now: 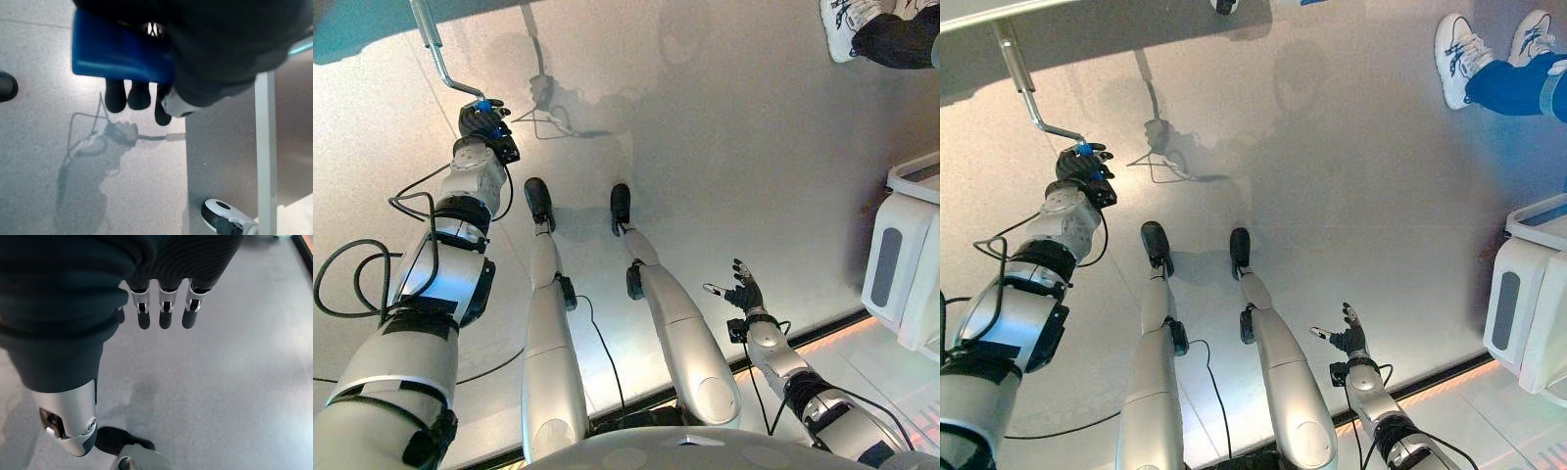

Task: Raise the hospital bed

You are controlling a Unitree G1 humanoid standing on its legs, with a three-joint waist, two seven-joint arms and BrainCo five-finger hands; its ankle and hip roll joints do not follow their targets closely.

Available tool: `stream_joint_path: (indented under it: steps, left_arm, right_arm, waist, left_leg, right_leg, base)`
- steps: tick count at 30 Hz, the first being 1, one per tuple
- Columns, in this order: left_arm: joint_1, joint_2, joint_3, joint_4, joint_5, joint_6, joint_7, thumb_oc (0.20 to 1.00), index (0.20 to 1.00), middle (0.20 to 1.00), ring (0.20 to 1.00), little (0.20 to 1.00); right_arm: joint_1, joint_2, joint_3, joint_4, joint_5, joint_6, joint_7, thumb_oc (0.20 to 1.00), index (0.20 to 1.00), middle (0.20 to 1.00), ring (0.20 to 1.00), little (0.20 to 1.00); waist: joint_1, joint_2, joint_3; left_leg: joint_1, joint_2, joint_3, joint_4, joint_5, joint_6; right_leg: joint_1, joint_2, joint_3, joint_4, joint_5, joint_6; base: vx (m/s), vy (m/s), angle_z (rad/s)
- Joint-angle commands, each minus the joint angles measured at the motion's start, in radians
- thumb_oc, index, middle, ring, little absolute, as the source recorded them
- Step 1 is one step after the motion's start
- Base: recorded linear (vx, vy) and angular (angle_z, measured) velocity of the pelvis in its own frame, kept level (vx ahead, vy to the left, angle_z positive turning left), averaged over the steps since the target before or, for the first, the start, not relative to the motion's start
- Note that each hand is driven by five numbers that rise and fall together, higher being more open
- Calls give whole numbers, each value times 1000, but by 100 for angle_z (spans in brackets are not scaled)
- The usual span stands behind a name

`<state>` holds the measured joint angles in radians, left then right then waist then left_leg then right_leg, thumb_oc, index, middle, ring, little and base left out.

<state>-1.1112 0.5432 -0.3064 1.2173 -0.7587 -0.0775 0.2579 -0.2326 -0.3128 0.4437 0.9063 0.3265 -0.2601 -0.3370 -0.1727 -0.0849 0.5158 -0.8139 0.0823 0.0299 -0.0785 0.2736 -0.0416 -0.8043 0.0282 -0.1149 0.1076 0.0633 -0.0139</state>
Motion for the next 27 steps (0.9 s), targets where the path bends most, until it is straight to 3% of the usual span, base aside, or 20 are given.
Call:
stream_joint_path:
  steps: [1, 14, 27]
  left_arm:
    - [33, 120, 3, -4, 60, -85, 56, 200, 200, 200, 200, 200]
    - [12, 3, -23, -81, 80, -103, 49, 200, 200, 200, 200, 200]
    - [25, -69, -69, -217, 71, -126, 28, 200, 200, 200, 200, 200]
  right_arm:
    - [81, -14, -33, -7, 20, -1, -21, 1000, 1000, 1000, 1000, 1000]
    - [93, -27, -39, -48, -5, -5, -24, 1000, 1000, 1000, 1000, 1000]
    - [137, -43, -56, -64, -33, -1, -12, 1000, 1000, 1000, 1000, 1000]
  waist:
    - [43, -42, 4]
    - [-12, -26, 4]
    - [-25, 14, 4]
  left_leg:
    - [66, -73, 54, -9, -95, -2]
    - [99, -61, 146, -9, -114, 0]
    - [167, -64, 174, -9, -120, -3]
  right_leg:
    - [-2, -63, 73, -116, 169, 151]
    - [-41, -35, 156, -97, 186, 161]
    - [9, -26, 171, -96, 180, 154]
  base:
    - [-22, 42, -17]
    - [-12, 20, -18]
    - [1, -20, -6]
